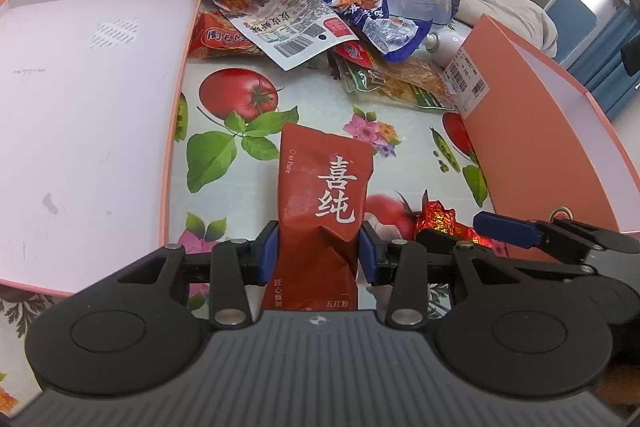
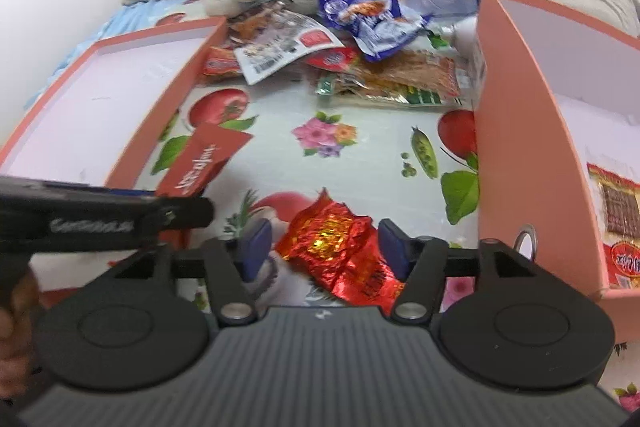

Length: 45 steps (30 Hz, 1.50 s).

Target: Organize snacks

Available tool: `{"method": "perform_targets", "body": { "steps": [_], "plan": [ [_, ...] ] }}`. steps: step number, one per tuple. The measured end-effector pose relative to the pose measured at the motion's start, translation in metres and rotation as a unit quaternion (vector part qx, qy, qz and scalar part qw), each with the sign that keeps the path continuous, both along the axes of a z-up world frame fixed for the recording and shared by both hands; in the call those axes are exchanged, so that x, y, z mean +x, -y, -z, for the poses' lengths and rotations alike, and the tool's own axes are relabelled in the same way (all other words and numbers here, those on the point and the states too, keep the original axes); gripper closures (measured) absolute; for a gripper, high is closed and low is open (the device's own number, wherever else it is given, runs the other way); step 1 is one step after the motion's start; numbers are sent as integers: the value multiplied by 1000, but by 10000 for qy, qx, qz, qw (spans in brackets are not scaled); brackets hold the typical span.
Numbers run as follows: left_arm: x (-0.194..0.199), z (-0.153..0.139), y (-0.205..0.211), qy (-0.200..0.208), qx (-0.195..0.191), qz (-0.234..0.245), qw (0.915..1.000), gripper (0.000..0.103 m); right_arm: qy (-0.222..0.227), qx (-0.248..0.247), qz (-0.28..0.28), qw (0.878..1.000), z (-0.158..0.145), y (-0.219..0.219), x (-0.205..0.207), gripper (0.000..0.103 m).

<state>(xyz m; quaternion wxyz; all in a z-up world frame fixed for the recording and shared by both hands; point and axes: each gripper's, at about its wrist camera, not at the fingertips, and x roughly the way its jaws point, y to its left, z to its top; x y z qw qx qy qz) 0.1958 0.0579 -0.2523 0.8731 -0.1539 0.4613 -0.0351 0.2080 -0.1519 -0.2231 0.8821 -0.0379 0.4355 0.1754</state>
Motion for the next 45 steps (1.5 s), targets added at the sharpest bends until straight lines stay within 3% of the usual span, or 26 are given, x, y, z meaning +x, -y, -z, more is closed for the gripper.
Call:
{"method": "perform_targets", "body": {
  "steps": [10,17,19,23,45],
  "plan": [
    [-2,7,-2,-9,-64,1,10000,57,-175,-36,-50,9998,19,-4,5,40],
    [-2,3,-5,-34,-92,-32,9999,57,-114,-163,-99,9998,17,-2,-4,49],
    [-2,2,-4,-42,-88,-9,10000,57,-4,-138,-111,9998,11,0,-8,59],
    [-2,-4,-1,-27,-87,-12,10000,57,-34,-53,-155,9999,5,2,-9,61],
    [-15,-73,4,204,71,47,9998,57,490,495,75,9975,-66,20,-31,62]
  ]
}}
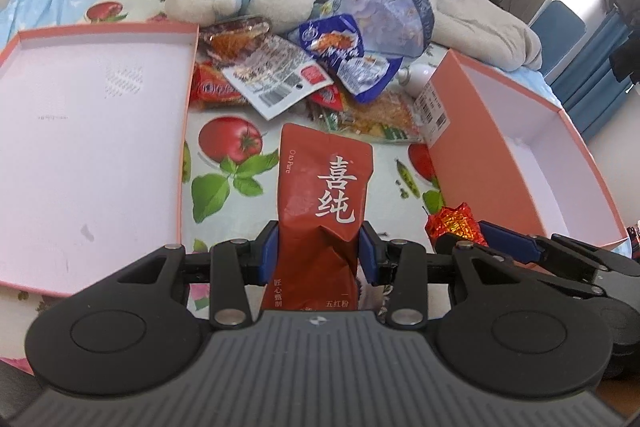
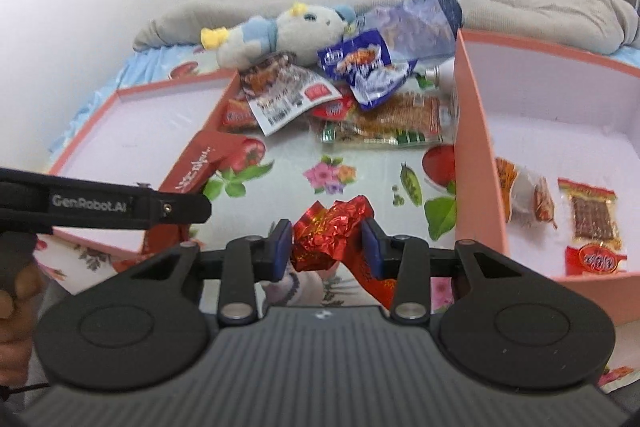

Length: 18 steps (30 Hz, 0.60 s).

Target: Organize snacks

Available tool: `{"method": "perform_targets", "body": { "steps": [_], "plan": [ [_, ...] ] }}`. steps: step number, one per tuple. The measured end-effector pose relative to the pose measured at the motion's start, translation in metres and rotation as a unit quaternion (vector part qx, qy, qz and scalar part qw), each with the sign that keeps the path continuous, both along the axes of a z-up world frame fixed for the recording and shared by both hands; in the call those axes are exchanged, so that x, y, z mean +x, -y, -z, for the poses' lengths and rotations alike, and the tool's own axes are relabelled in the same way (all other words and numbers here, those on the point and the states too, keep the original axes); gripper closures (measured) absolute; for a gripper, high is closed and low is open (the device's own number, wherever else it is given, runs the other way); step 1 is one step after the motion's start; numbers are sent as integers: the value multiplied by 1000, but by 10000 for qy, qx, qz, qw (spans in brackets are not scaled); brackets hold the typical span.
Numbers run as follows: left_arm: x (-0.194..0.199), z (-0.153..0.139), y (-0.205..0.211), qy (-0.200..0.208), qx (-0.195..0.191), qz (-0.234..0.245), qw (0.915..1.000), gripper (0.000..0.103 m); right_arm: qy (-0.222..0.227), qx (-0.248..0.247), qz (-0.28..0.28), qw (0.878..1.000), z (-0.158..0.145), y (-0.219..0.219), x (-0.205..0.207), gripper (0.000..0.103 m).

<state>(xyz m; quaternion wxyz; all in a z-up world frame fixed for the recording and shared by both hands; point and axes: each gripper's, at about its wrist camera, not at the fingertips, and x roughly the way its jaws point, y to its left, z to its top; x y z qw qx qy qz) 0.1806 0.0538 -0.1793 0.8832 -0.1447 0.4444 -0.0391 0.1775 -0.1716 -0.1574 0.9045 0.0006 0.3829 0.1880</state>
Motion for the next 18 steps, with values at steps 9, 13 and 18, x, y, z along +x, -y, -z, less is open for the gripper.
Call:
{"method": "perform_targets", "body": {
  "steps": [9,13,18],
  "plan": [
    [12,-37,14,169,105,117,9997,57,340,169,68,9993,-38,7,4,62],
    [19,-57,22,300,169,174,9993,57,527,215,146,9983,-54,15,6,62],
    [28,-82,34,501,244,252,9981,57,703,277,288,9967,-71,30,10,62]
  ]
}}
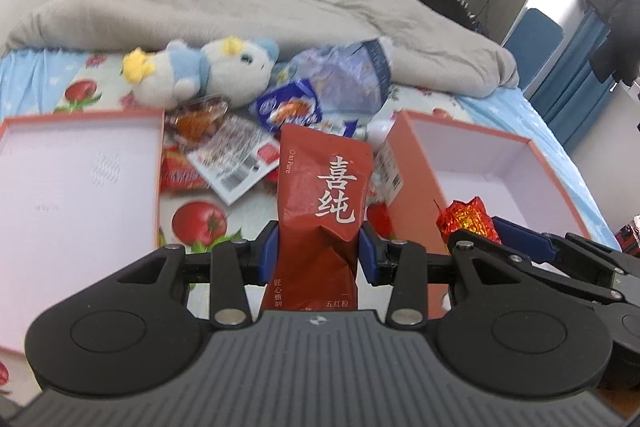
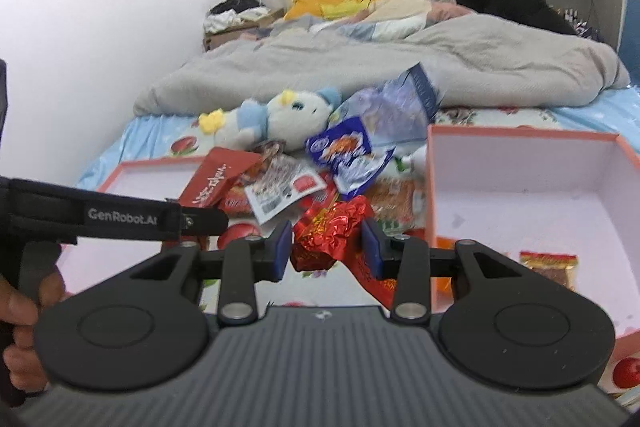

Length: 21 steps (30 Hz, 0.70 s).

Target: Organize snacks

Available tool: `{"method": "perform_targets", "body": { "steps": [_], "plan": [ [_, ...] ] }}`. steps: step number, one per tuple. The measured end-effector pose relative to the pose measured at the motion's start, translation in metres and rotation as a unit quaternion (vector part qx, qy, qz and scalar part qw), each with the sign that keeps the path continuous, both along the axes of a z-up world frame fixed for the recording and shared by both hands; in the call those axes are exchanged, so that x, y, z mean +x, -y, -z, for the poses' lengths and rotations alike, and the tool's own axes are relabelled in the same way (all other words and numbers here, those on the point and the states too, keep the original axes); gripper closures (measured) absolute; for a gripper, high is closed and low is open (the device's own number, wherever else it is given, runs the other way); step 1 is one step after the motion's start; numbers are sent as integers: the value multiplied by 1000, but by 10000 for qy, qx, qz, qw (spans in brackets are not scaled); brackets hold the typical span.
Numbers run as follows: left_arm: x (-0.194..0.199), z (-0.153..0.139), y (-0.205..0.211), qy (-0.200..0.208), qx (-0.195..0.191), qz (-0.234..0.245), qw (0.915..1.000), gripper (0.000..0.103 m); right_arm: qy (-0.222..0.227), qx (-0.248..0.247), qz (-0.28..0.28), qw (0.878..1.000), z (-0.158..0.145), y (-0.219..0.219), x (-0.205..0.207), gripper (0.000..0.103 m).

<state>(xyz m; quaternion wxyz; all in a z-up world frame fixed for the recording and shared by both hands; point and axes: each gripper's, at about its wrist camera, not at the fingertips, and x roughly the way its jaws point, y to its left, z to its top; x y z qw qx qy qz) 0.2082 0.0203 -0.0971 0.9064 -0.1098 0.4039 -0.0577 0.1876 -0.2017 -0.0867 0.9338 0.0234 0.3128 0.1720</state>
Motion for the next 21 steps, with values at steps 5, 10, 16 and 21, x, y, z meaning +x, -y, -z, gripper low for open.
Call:
{"method": "perform_targets", "body": {
  "steps": [5,10,16,21],
  "plan": [
    [8,-23,16,184,5,110,9998,57,168,33,89,9998,-15,13,3,62],
    [15,-42,38,343,-27,178,9992,57,375,-63,221,9990,-32,34,6,62],
    [27,-56,71,424,-118,384,9983,57,531,-138,467,9974,-49,69,16,62],
    [43,-62,105,444,-147,592,9971,57,613,-178,695,9955,-56,101,23,62]
  ]
}}
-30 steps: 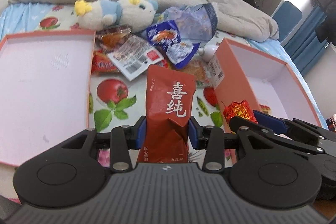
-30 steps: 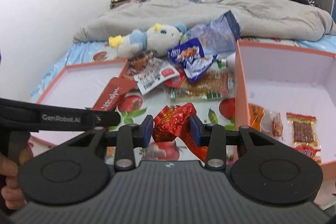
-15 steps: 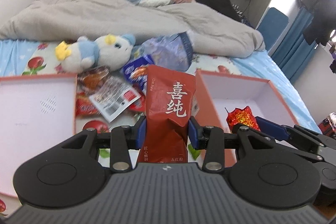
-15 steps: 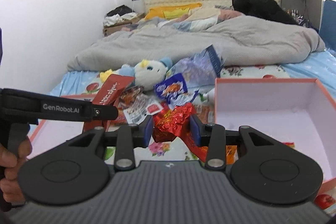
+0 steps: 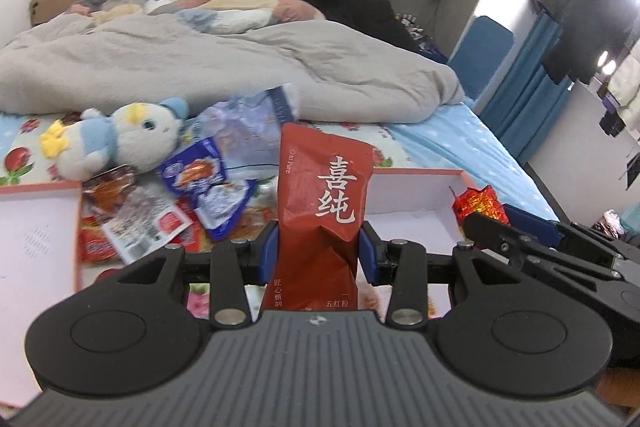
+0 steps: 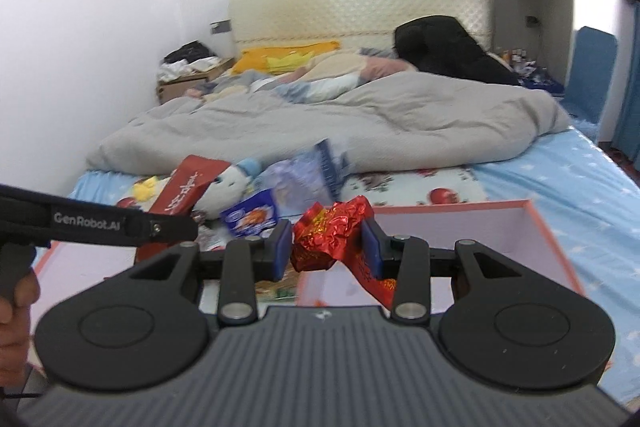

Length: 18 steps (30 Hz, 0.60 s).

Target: Organize snacks

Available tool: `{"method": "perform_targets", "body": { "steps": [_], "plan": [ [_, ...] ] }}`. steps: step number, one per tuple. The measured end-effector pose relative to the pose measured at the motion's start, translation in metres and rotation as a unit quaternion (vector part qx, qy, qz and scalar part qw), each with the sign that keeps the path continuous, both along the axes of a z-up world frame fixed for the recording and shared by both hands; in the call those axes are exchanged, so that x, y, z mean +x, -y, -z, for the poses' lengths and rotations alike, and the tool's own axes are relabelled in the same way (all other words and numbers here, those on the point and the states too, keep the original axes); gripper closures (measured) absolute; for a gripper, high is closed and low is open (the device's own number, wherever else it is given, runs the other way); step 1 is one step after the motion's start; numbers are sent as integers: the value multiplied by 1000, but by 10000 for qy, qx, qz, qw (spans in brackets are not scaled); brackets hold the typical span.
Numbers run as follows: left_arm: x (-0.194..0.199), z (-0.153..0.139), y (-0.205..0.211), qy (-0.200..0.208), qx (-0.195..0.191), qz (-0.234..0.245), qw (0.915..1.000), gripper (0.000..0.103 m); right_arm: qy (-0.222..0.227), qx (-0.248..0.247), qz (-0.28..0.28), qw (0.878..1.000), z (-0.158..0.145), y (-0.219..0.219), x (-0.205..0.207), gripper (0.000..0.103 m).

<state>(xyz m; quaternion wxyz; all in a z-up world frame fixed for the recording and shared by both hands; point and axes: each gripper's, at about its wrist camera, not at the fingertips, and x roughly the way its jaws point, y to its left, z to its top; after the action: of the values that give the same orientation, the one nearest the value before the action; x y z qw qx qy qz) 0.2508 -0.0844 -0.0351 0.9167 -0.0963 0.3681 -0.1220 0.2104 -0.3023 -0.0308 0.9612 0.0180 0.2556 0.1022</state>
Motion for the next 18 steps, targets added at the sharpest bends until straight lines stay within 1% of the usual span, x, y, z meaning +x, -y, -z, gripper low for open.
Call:
{"method": "perform_targets", "body": {
  "steps": [5,9,13,15,18],
  "plan": [
    [19,5,32,-70,-14,204,9998,57,-59,-12,215,9998,4,31,8,62],
    [37,15,61,-218,37,399,9990,57,-255,33,343,9991,19,49,17,62],
    [52,33,83,-384,68,585,9975,57,-526,78,455,9975,39,68,27,62],
    [62,46,93,-573,60,642,9963,57,-682,90,523,9963,50,77,32,62],
    [73,61,106,-742,89,755,9943,57,-890,54,606,9942,67,88,40,62]
  ]
}}
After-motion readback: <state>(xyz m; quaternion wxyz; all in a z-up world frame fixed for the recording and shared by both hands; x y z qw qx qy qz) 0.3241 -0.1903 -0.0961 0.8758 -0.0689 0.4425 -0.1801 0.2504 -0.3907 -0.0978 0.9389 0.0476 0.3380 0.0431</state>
